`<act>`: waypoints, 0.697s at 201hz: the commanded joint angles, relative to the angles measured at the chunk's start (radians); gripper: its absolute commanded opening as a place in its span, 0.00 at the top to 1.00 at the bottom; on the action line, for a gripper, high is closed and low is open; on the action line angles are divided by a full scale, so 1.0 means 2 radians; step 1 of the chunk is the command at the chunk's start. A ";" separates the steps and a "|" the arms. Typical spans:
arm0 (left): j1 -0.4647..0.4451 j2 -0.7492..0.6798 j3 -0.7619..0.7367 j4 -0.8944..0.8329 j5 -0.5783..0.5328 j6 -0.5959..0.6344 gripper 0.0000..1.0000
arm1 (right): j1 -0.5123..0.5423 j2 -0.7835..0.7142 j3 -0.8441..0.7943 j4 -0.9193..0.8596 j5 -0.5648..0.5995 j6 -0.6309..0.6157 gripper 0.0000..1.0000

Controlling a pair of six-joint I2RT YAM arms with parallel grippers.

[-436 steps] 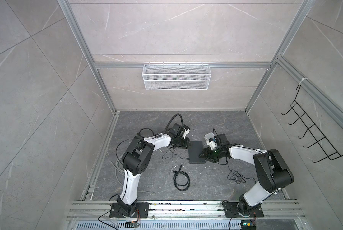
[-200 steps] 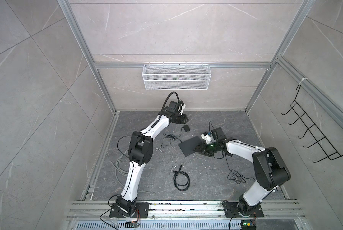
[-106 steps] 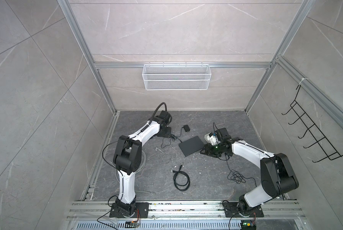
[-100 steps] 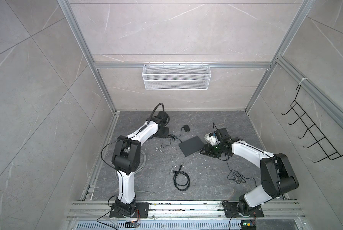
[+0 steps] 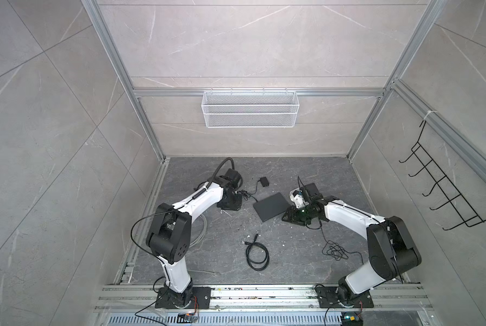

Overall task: Insert the plug into the switch port
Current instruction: 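Reach the left gripper back down to the cable beside the switch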

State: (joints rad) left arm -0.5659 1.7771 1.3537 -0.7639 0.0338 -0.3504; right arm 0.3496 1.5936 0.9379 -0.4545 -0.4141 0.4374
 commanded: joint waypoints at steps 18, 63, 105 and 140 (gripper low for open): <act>-0.086 -0.026 -0.024 0.003 0.034 -0.082 0.64 | -0.026 -0.008 -0.016 -0.052 0.037 0.020 0.50; -0.153 0.006 -0.031 0.013 0.021 -0.117 0.60 | -0.039 -0.041 -0.050 -0.055 0.045 0.023 0.50; -0.167 0.038 -0.032 0.027 -0.009 -0.129 0.59 | -0.039 -0.054 -0.080 -0.028 0.024 0.035 0.51; -0.170 0.070 -0.014 0.026 -0.030 -0.130 0.62 | -0.039 -0.060 -0.085 -0.025 0.018 0.035 0.51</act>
State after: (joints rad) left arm -0.9009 1.8828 1.2881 -0.7124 0.0231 -0.5865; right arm 0.2707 1.5032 0.7795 -0.5190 -0.3599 0.4938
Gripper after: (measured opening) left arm 0.390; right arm 0.489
